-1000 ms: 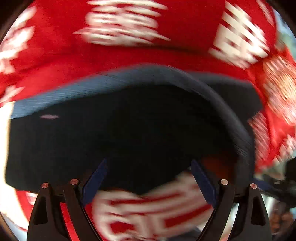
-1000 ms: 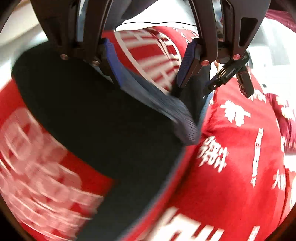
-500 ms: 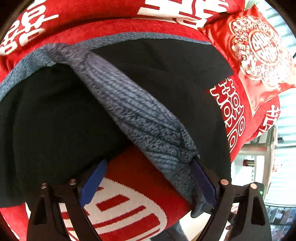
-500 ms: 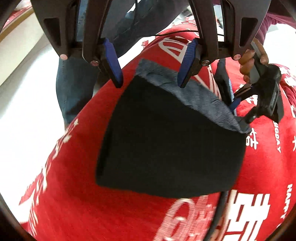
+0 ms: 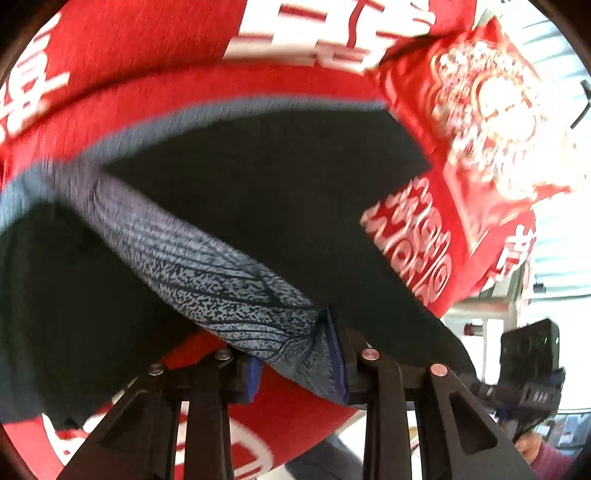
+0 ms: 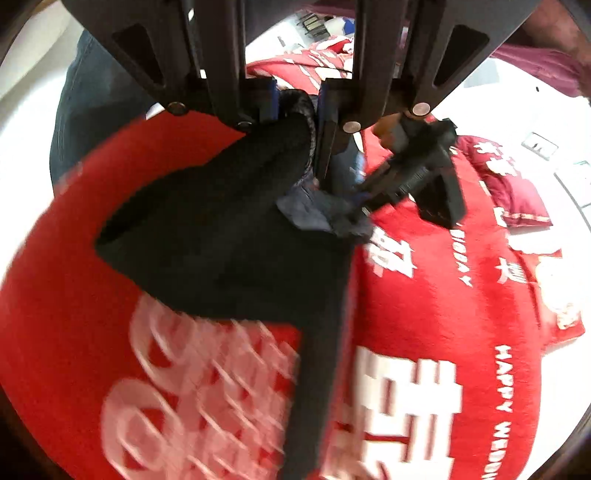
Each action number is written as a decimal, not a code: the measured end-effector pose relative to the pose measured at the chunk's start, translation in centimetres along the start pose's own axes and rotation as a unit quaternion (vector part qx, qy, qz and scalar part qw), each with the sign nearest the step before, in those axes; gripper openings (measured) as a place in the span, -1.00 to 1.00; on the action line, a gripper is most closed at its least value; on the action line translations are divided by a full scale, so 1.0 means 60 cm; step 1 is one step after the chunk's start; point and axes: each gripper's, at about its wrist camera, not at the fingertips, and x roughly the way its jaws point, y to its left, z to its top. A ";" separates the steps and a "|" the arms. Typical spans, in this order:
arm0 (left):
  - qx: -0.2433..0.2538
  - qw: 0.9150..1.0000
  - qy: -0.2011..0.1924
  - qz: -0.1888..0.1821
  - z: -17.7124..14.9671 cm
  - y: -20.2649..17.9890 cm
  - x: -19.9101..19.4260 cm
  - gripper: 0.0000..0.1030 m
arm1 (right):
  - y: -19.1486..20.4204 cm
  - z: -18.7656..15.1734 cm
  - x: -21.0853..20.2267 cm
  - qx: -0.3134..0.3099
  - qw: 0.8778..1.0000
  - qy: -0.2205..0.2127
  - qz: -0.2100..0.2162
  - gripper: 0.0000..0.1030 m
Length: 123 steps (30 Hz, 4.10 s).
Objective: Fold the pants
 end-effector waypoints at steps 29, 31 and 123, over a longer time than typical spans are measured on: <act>-0.122 0.960 -0.037 0.247 0.121 0.113 -0.002 0.38 | 0.209 0.438 0.053 -0.209 0.952 0.000 -0.226 0.61; -0.142 0.956 -0.031 0.253 0.108 0.131 0.010 0.38 | 0.164 0.439 0.058 -0.177 0.957 0.020 -0.231 0.31; -0.183 0.930 -0.078 0.308 -0.192 0.558 -0.219 1.00 | 0.190 -0.111 0.442 -0.268 0.909 0.256 -0.191 -0.80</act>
